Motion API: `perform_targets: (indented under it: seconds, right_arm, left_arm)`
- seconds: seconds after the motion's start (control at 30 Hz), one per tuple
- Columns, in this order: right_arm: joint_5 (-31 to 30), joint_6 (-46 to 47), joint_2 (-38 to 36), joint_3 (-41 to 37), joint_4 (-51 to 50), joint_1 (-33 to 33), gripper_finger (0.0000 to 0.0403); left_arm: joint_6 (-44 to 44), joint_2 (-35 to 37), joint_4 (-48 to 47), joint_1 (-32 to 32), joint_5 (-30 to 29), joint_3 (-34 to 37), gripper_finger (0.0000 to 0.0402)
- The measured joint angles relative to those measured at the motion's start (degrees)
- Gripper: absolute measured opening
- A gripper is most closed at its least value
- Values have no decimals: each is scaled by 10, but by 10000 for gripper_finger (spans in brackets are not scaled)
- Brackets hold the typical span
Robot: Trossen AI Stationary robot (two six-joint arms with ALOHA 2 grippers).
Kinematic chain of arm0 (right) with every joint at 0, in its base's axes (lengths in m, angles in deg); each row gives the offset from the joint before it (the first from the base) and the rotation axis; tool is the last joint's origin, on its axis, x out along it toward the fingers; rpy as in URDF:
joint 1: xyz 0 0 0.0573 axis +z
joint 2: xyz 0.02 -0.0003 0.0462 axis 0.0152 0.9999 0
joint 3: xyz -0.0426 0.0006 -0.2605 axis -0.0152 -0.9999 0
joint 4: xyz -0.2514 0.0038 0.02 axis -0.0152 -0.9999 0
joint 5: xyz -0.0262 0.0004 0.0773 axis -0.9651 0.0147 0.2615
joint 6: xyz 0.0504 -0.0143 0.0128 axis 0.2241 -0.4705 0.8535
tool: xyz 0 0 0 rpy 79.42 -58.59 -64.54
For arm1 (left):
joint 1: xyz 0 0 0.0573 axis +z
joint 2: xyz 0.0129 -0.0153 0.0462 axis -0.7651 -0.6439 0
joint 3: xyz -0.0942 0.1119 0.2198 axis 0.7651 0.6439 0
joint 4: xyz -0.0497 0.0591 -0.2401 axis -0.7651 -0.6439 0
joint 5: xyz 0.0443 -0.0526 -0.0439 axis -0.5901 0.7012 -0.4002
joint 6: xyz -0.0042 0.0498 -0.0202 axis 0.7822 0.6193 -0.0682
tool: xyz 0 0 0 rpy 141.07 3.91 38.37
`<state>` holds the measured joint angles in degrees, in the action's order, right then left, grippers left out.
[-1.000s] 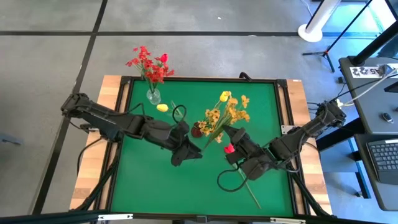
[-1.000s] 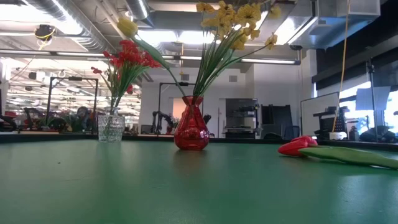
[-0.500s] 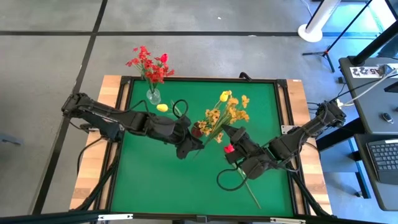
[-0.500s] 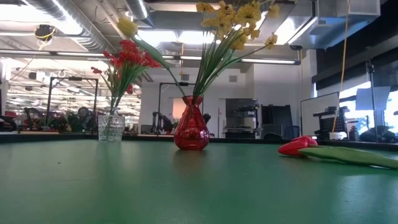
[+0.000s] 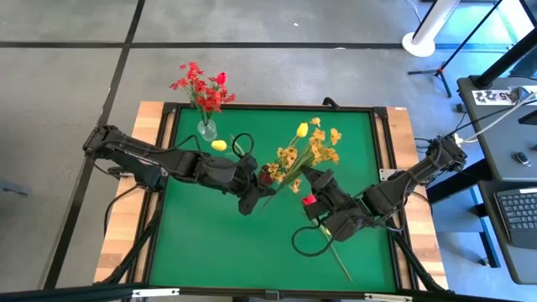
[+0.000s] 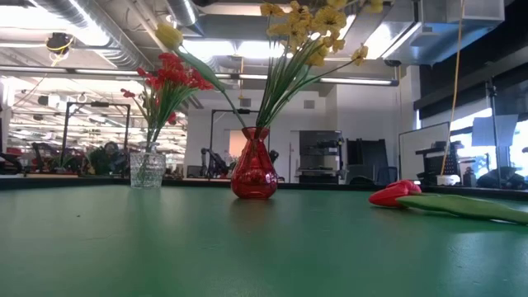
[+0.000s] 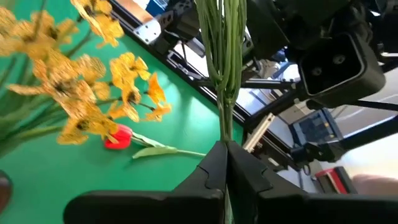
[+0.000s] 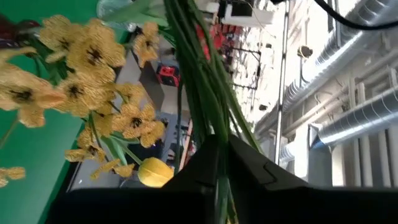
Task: Sort flowers into vase by color
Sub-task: Put the yellow flowers into the red flower vase
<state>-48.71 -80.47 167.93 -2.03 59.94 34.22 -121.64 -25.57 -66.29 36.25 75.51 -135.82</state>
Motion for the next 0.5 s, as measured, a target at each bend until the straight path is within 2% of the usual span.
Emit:
perform_targets:
  seconds: [0.33,0.43,0.5]
  right_arm:
    - [-20,9,-3,0,1,0,62]
    - [-20,6,-3,0,1,0,52]
    - [-20,5,-3,0,1,0,30]
  left_arm:
    - [26,0,1,-8,-14,0,0]
    - [27,0,2,-11,-12,0,0]
    - [27,0,3,-15,-12,0,0]
